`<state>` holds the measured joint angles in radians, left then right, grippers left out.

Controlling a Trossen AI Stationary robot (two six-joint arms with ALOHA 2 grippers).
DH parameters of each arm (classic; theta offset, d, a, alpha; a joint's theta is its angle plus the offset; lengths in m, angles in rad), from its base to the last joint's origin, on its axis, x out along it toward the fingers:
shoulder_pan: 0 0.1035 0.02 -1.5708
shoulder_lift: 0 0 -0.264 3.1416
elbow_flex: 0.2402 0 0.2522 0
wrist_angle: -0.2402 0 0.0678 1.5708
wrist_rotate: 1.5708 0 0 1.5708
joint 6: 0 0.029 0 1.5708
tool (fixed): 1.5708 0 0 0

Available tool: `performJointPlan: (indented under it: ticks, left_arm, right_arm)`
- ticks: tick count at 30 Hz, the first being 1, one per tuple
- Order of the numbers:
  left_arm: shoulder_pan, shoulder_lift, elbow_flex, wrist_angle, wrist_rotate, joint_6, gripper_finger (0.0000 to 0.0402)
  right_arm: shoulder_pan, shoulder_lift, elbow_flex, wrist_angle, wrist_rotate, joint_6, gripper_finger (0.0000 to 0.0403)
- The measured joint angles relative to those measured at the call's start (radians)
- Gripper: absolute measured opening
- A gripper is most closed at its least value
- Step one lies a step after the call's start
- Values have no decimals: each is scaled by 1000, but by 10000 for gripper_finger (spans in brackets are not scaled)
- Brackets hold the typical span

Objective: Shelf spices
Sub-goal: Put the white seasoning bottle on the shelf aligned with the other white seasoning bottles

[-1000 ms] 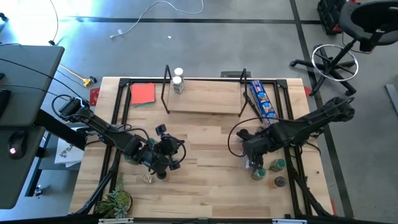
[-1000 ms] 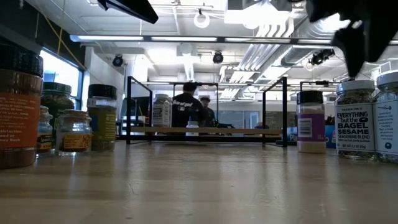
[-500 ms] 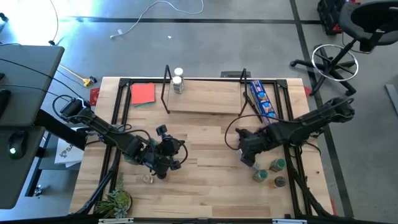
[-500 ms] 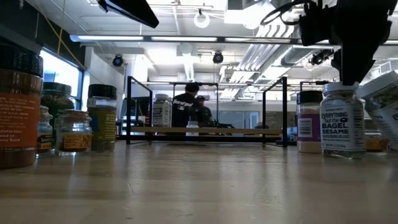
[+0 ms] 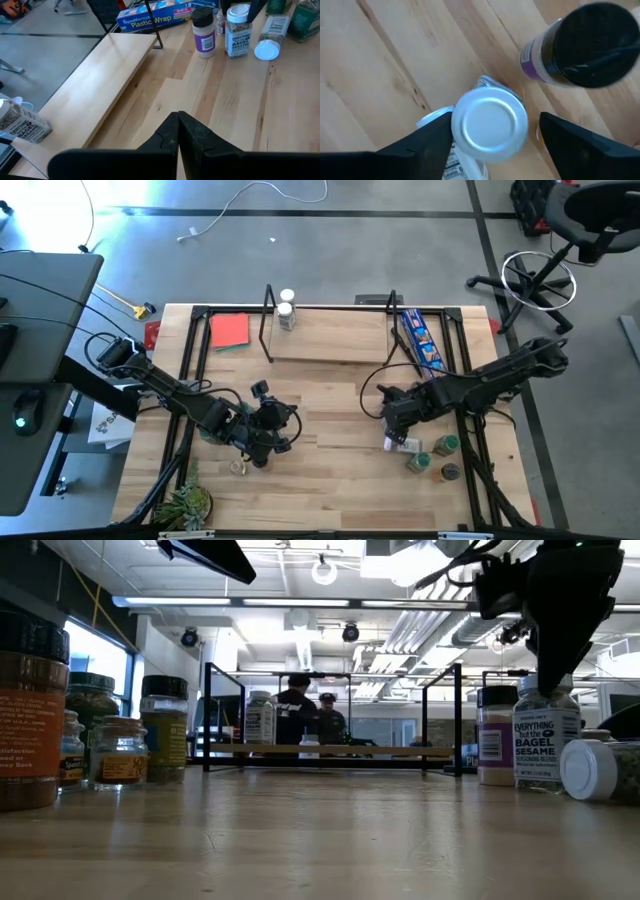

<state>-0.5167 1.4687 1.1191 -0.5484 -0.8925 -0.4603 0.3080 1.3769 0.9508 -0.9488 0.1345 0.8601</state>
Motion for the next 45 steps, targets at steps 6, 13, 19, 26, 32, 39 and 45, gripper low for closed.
performJointPlan:
  ticks: [6,13,19,26,32,39,45]
  left_arm:
    - [0,0,0,1,0,0,1]
    - [-1,0,0,1,0,-2,1]
    - [2,-7,0,-14,74,-6,1]
    - [0,-57,0,-202,215,-186,1]
    - [-19,-74,1,-339,257,-320,1]
    - [-17,-74,1,-337,257,-323,1]
    - [26,-74,1,-309,279,-277,24]
  right_arm:
    - [-19,98,22,136,-36,-114,191]
    - [-69,231,209,191,-45,-364,191]
    - [-182,450,420,218,-121,-738,191]
    - [-267,654,694,185,-120,-994,191]
    - [-301,699,815,188,-95,-1064,232]
    - [-317,674,873,183,-61,-1056,297]
    - [-289,604,853,91,29,-1066,300]
